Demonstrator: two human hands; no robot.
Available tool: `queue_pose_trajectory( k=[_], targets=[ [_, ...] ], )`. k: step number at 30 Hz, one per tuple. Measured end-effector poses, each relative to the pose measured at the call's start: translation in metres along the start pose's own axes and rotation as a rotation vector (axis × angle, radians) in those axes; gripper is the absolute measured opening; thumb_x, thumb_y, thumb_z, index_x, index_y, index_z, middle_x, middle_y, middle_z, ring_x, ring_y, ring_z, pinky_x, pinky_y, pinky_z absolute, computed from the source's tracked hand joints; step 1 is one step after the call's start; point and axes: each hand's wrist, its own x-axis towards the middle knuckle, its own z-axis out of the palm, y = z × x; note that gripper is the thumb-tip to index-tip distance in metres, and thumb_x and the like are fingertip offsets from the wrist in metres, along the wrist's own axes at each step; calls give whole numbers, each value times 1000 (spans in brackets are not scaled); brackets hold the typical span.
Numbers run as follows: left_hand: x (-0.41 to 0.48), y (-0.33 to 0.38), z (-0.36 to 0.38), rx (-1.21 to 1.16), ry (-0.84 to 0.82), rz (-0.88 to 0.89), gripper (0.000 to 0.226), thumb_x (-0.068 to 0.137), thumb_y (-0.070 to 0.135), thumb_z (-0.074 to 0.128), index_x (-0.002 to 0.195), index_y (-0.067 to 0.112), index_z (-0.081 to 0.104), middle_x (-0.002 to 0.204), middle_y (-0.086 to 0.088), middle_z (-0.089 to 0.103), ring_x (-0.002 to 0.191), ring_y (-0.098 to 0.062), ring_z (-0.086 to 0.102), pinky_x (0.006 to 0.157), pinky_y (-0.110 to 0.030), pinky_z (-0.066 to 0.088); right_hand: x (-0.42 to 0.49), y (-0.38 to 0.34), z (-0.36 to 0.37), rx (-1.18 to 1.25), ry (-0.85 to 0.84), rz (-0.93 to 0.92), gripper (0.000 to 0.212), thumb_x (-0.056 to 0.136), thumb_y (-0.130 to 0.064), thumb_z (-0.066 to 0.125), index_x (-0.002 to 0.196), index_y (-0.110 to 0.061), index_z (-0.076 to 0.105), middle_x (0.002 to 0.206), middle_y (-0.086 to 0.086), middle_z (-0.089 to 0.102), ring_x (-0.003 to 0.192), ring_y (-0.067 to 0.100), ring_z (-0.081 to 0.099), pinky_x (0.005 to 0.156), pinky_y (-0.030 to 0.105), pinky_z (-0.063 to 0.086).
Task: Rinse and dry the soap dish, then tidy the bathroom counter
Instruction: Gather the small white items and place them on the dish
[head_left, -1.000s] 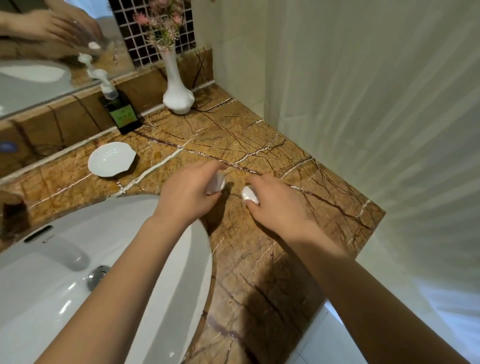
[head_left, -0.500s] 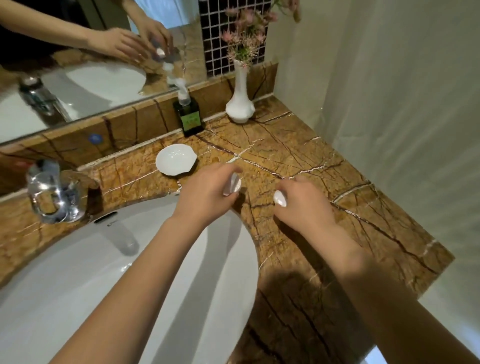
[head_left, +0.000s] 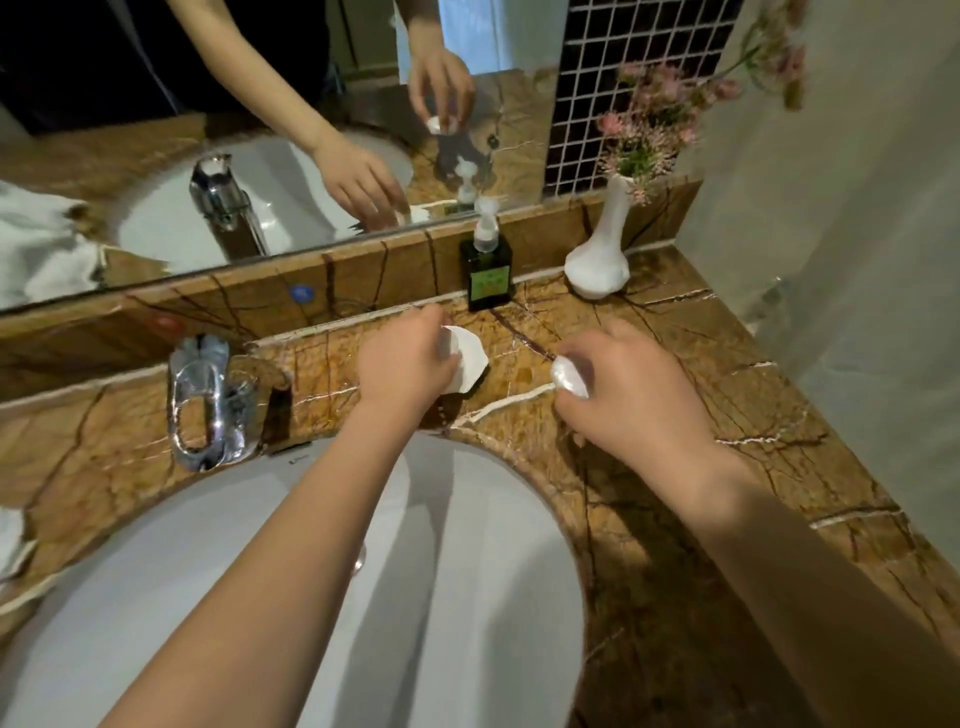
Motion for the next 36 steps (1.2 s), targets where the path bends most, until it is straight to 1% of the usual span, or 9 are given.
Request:
queue_pose_trajectory(
  k=[3, 8, 13, 17, 19, 23, 26, 30, 36],
  targets=[
    [7, -3, 11, 6, -15, -27, 31, 78, 33, 62, 106, 21, 58, 97, -4, 66, 85, -27, 61, 55, -29, 40, 11, 3, 1, -6, -19, -6, 40, 77, -26, 66, 116, -22, 62, 105, 4, 57, 92, 20, 55, 70, 35, 50],
    [8, -6, 21, -30, -38, -27, 43, 72, 38, 65, 112, 24, 56, 99, -1, 66, 87, -25, 61, 54, -28, 42, 27, 4, 8, 6, -60, -41, 40, 77, -25, 66, 117, -24, 61, 108, 3, 55, 96, 22, 54, 70, 32, 45],
    [1, -7, 26, -28, -12, 7, 44, 73, 43, 70, 110, 22, 58, 90, -1, 69, 76, -21, 61, 49, -24, 36, 40, -5, 24, 6, -60, -73, 41, 77, -25, 66, 118, -24, 60, 110, 3, 57, 98, 21, 55, 71, 29, 40],
    [0, -13, 20, -112, -8, 47, 51, 75, 47, 70, 117, 21, 56, 104, -3, 69, 92, -24, 62, 62, -31, 48, 53, -19, 36, 5, -39, -128, 35, 76, -25, 64, 111, -23, 63, 102, 3, 58, 93, 20, 55, 67, 28, 38],
    [-3, -20, 12, -123, 24, 39, 47, 79, 47, 66, 118, 22, 56, 108, -2, 68, 97, -24, 61, 65, -33, 49, 62, -28, 44, 10, -33, -155, 35, 77, -26, 63, 111, -22, 63, 101, 3, 58, 93, 21, 55, 65, 27, 37],
    [-12, -37, -6, -121, 104, -17, 37, 86, 37, 56, 120, 22, 56, 111, -1, 67, 102, -24, 60, 70, -38, 53, 78, -47, 63, 22, -40, -194, 39, 76, -26, 64, 114, -19, 61, 104, 5, 58, 95, 23, 55, 68, 35, 51],
    [-18, -45, -15, -132, 131, -32, 35, 87, 32, 55, 121, 22, 56, 112, -2, 67, 104, -25, 60, 69, -36, 51, 84, -56, 78, 20, -57, -211, 42, 75, -24, 65, 116, -18, 58, 106, 6, 58, 97, 25, 55, 69, 37, 52],
    [-24, -54, -18, -131, 138, -37, 35, 87, 30, 55, 120, 22, 56, 111, -1, 67, 101, -24, 61, 68, -34, 47, 87, -62, 93, 11, -97, -216, 51, 74, -22, 67, 124, -18, 54, 119, 7, 59, 107, 28, 56, 79, 41, 53],
    [-31, -60, -16, -117, 100, -46, 33, 88, 29, 54, 119, 21, 56, 109, -1, 67, 91, -25, 62, 65, -35, 48, 90, -67, 104, 3, -148, -186, 48, 75, -21, 63, 122, -18, 55, 117, 8, 58, 107, 27, 53, 80, 42, 52]
  ],
)
